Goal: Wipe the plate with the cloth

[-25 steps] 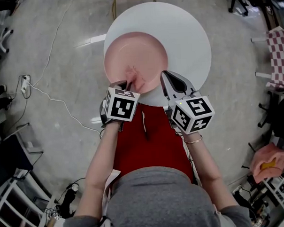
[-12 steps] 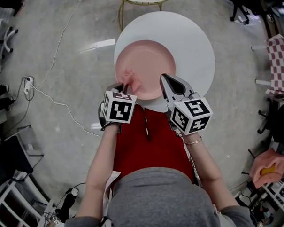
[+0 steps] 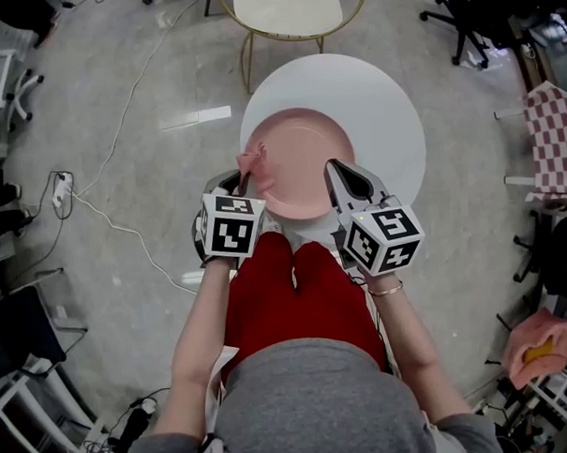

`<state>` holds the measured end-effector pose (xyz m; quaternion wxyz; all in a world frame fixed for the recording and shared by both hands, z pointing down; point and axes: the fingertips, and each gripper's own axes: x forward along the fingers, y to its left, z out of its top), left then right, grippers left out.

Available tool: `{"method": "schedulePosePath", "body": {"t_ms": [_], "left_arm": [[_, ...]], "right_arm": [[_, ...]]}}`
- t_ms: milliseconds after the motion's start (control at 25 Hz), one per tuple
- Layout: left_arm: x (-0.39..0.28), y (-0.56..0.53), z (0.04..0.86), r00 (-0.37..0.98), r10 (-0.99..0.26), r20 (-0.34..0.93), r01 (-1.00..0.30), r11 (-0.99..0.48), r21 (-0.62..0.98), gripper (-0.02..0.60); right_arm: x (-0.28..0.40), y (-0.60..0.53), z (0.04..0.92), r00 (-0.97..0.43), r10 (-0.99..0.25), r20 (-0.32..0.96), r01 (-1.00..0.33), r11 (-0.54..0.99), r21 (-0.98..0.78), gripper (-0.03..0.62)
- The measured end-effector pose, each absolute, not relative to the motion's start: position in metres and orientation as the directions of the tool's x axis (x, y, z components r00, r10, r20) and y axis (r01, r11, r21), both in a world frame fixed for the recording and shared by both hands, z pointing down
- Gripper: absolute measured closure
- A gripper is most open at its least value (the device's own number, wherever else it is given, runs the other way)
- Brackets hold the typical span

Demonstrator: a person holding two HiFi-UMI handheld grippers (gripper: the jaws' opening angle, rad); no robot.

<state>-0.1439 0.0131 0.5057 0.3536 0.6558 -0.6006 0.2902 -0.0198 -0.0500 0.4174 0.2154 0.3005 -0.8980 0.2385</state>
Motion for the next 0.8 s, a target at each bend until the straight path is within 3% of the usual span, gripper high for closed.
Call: {"method": "schedulePosePath", "body": {"t_ms": [440, 800], "left_arm": [[-0.142, -0.002, 0.419, 0.011, -0.799, 0.601, -0.999, 0.023, 0.049, 0.546], [-0.116, 0.013, 0.346, -0.058, -0.904, 0.424, -0.997, 0.074, 0.021, 0.546]], "right_arm": [[-0.01, -0.058, 0.376, -0.78, -0.463, 0.42, -0.597, 0.752, -0.28, 0.565], [0.016, -0.044, 0.325, -0.836, -0.472, 0.28, -0.539, 0.802, -0.257, 0.565]]}}
